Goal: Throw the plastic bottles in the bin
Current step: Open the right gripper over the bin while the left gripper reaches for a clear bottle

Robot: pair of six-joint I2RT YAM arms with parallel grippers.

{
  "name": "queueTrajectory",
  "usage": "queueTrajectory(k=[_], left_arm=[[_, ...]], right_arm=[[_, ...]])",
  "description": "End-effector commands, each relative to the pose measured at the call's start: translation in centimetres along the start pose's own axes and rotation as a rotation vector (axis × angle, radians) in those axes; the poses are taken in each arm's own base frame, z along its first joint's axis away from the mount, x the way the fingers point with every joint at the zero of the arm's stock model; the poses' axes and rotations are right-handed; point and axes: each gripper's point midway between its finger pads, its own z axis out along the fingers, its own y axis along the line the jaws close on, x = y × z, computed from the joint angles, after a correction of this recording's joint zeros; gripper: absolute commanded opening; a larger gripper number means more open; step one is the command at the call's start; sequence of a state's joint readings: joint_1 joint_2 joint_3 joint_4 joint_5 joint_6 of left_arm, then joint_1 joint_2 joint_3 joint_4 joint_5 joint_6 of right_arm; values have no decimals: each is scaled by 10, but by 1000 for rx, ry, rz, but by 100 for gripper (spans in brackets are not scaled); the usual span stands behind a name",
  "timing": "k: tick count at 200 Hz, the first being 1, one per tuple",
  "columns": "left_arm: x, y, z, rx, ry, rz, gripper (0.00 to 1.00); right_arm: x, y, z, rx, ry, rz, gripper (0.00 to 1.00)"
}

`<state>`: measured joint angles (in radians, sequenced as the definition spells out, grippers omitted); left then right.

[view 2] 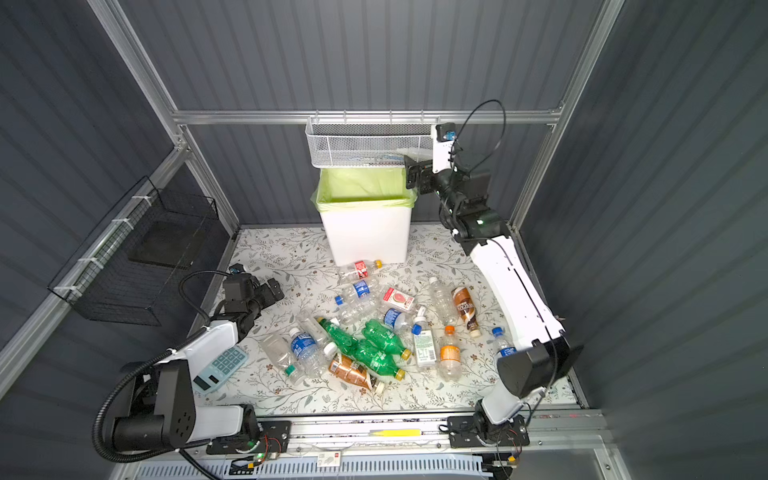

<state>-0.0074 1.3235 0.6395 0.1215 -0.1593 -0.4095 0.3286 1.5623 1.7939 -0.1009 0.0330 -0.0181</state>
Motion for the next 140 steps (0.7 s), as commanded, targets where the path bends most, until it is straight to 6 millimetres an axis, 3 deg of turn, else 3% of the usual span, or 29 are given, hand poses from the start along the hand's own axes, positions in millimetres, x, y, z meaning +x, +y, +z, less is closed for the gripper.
queueTrajectory(k=[1, 38, 56, 94, 140], left_arm=[[9, 3, -13, -37, 70, -58, 100], [45, 3, -37, -140, 222, -31, 100], [60, 2, -53, -193, 268, -32, 100], [74, 14, -84, -277, 329, -114, 100], [83, 26, -108, -337, 368, -141, 100]], right_arm=[[87, -25, -1, 99, 205, 55, 99], [186, -63, -50, 221, 462, 148, 99], [215, -77, -72, 283, 517, 169, 99], [255, -93, -105, 358, 579, 235, 99], [284, -105, -118, 429, 655, 227, 99]])
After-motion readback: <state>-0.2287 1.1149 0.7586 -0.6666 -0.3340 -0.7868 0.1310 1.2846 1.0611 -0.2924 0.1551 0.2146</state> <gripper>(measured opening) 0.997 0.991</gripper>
